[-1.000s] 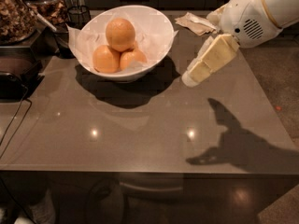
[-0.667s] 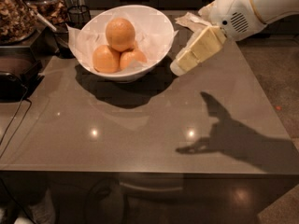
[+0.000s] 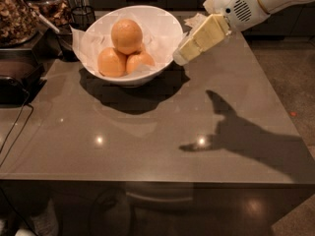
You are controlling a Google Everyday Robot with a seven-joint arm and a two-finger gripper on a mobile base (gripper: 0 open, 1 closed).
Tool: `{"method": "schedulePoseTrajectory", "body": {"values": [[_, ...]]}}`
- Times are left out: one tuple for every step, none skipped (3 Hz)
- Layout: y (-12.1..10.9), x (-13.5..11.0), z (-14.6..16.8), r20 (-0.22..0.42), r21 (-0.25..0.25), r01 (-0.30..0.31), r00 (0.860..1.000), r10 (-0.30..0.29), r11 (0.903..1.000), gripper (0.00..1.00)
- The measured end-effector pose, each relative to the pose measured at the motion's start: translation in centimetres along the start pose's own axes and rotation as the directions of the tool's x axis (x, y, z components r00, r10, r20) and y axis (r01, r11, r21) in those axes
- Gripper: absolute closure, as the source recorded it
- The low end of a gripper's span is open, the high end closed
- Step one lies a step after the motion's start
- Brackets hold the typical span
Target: Pick orange from white bowl
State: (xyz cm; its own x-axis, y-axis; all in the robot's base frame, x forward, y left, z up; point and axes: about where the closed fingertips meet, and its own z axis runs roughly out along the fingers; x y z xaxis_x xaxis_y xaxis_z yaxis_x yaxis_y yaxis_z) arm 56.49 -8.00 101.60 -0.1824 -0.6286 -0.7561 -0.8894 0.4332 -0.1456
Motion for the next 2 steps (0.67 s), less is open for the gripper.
{"method": "schedulePoseTrajectory", "body": {"values": [[0.0,-0.2,0.2,0.012,0.001,-0.003,1.000,0.003,1.0000,0.00],[-0.9,-2.2,2.5,0.086,-0.026,0.000,0.996,0.003,0.9997,0.00]]}}
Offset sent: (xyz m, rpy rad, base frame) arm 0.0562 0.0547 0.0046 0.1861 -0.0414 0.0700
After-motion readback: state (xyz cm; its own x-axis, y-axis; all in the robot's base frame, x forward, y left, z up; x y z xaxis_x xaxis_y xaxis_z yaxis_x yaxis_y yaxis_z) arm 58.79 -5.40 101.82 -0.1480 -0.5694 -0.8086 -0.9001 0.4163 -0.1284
